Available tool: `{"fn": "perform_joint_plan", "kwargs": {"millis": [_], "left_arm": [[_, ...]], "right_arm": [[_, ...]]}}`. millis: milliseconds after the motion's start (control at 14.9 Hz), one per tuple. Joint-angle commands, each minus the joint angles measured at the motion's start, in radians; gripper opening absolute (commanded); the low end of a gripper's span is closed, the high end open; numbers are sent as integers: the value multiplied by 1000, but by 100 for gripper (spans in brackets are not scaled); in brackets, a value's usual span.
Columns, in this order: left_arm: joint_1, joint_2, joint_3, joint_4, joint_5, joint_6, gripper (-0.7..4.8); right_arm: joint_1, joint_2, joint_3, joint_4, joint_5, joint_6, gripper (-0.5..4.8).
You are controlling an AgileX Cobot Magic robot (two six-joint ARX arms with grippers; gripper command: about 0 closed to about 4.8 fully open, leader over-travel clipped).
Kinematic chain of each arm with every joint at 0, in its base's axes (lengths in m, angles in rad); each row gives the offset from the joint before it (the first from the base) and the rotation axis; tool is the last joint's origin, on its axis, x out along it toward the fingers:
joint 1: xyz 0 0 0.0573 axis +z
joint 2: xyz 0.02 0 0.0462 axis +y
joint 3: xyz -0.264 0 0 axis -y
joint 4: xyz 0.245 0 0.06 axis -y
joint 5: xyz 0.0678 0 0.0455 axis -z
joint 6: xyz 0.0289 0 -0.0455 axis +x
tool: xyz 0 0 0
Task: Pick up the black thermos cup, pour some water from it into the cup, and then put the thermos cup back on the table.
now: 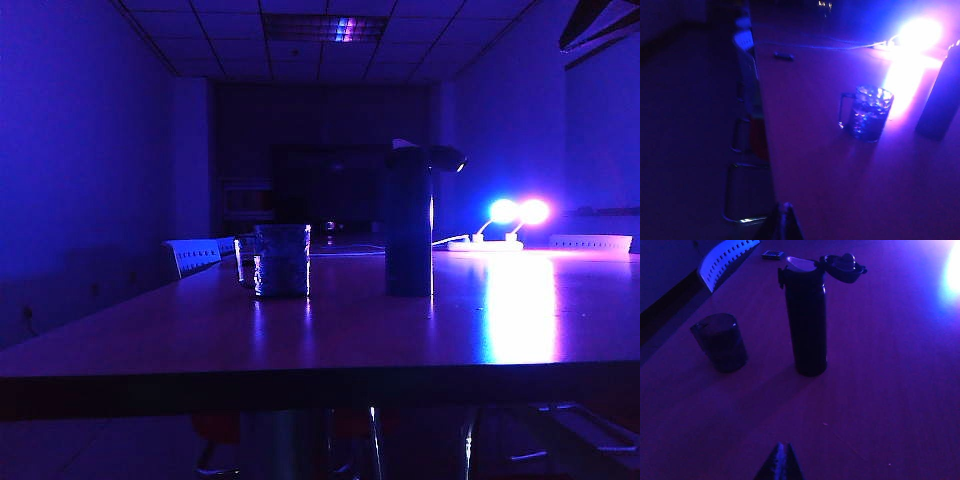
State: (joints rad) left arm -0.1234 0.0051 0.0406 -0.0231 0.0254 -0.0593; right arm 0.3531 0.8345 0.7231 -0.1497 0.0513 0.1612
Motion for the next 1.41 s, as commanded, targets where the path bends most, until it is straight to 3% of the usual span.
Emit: {"fn": "perform_joint_plan", "kwargs": {"millis": [67, 335, 939, 1141, 1409], "left_arm": [[11, 2, -34, 20, 1, 51, -6], [87, 2, -34, 17, -2, 51, -6], [85, 2, -34, 17, 14, 45, -6], [85, 2, -34, 16, 13, 45, -6], [85, 2, -34, 15, 16, 45, -6]], "right_arm": [[-1, -3, 3, 12, -2, 3, -4], [-1, -3, 3, 12, -2, 3, -4], [-1, -3, 3, 12, -2, 2, -4], [-47, -62, -4, 18, 17, 2, -4], [-100, -332, -296, 202, 85, -8, -4]]}}
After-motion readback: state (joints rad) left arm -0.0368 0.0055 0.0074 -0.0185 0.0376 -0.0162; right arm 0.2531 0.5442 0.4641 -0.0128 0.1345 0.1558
